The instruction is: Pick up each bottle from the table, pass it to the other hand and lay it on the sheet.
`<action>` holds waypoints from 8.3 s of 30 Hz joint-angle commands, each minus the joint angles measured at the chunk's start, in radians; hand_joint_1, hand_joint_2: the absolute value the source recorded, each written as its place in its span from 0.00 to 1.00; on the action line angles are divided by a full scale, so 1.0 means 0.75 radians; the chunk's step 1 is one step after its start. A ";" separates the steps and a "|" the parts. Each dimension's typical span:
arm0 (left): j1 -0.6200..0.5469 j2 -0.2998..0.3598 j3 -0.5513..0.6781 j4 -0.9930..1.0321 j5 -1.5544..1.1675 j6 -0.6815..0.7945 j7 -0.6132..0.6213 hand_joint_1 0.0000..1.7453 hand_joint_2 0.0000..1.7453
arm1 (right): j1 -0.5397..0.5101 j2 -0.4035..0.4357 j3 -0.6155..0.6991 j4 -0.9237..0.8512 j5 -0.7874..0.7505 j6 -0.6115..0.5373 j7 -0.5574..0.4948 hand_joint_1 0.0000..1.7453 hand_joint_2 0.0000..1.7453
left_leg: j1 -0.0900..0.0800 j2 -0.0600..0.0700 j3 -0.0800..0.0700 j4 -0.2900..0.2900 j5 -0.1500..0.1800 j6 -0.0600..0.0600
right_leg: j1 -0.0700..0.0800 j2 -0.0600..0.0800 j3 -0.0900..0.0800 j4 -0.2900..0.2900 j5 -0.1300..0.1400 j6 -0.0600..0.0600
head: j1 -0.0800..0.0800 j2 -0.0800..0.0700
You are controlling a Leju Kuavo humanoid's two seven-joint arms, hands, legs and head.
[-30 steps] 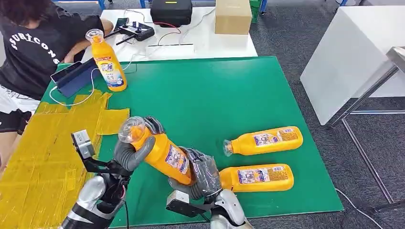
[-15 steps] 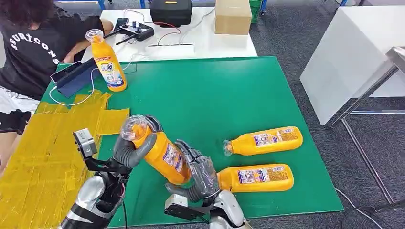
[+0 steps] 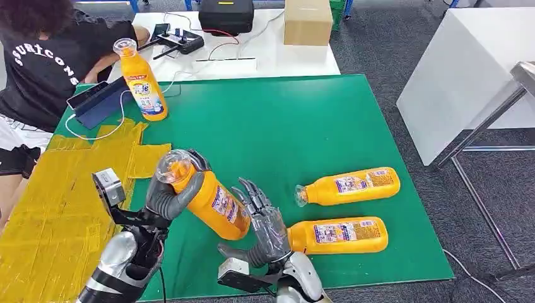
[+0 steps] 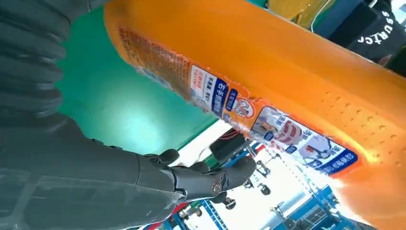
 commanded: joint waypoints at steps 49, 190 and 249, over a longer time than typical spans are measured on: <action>-0.357 0.263 -0.354 0.717 -2.311 0.889 0.913 1.00 1.00 | 0.043 -0.108 0.006 -0.422 -0.177 0.198 -0.008 0.00 1.00 | 0.002 -0.003 0.005 -0.001 -0.001 -0.003 | 0.002 -0.004 0.006 -0.001 -0.002 -0.001 | 0.001 0.000; 0.349 -0.150 0.295 -0.159 -0.359 0.079 -0.242 0.00 1.00 | 0.452 -0.631 -0.425 -0.386 0.668 0.410 0.835 0.00 1.00 | -0.008 -0.001 0.011 -0.001 -0.015 0.015 | -0.007 -0.005 0.014 -0.008 -0.010 0.013 | -0.001 0.000; 0.337 -0.148 0.259 -0.106 -0.335 0.087 -0.234 0.00 1.00 | 0.337 -0.363 -0.563 -0.325 0.482 0.125 0.479 1.00 1.00 | -0.006 -0.001 0.049 -0.001 -0.028 0.023 | -0.004 -0.005 0.057 -0.019 -0.019 0.019 | 0.001 0.000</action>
